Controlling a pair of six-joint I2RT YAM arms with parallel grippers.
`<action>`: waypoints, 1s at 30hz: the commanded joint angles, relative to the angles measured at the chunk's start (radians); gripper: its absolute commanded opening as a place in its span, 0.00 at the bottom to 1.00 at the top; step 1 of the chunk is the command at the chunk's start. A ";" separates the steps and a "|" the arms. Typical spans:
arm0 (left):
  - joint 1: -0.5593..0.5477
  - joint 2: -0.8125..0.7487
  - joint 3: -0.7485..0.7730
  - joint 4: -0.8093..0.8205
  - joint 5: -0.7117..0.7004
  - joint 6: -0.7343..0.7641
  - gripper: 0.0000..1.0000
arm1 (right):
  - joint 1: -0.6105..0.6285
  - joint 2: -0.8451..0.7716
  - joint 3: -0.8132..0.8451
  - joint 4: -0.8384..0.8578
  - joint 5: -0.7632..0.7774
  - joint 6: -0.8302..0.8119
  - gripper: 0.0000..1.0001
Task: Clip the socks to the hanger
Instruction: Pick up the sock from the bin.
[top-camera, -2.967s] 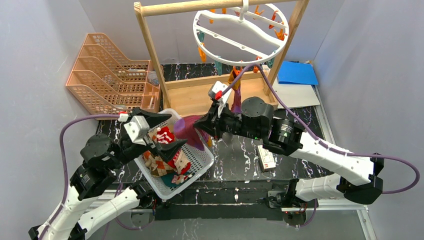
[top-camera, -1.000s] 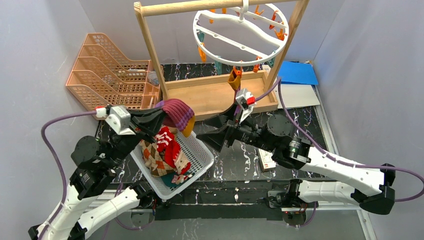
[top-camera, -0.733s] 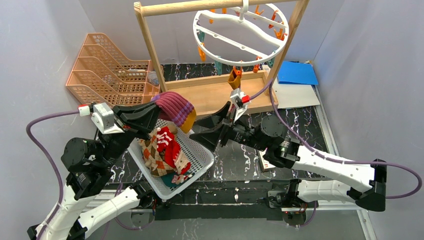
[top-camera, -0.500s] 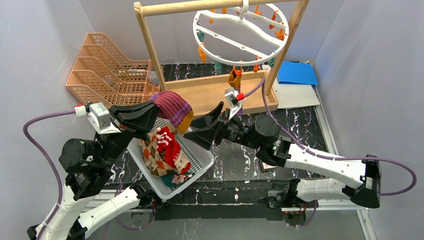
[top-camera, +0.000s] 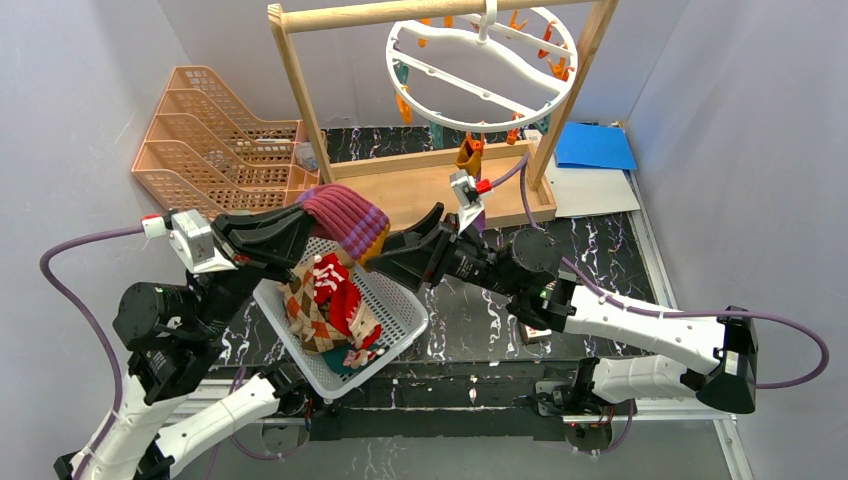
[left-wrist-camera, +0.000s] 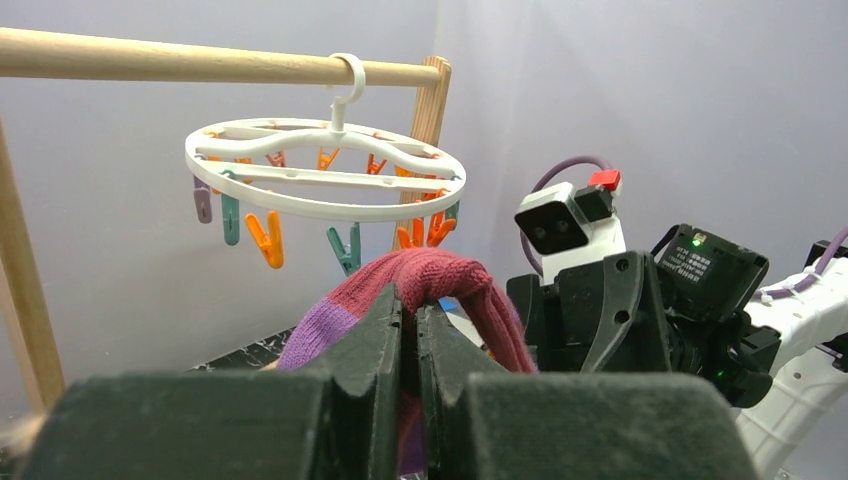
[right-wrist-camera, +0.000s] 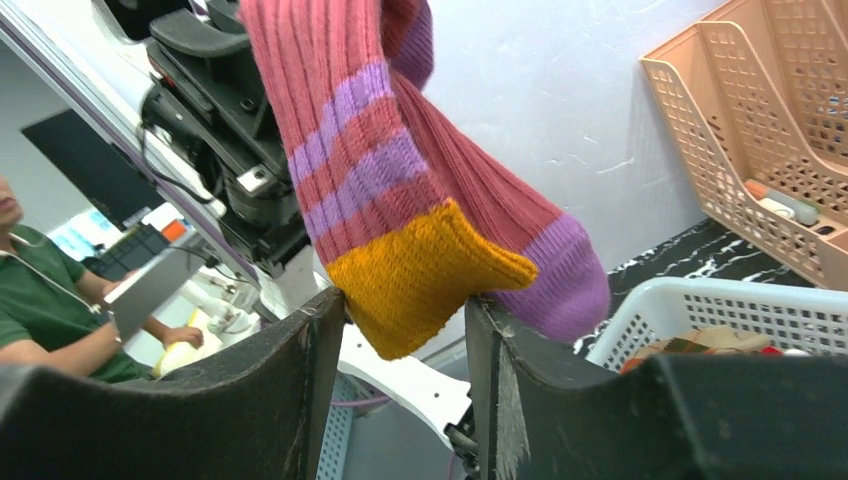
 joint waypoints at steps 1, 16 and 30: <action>-0.003 -0.006 -0.018 0.008 -0.007 0.014 0.00 | -0.001 -0.028 0.024 0.121 0.001 0.042 0.51; -0.002 -0.059 -0.123 -0.226 -0.139 0.222 0.76 | 0.000 -0.135 0.319 -0.819 0.341 -0.173 0.01; -0.002 0.142 -0.145 -0.006 0.309 0.289 0.98 | 0.000 0.001 0.650 -1.275 0.374 -0.024 0.01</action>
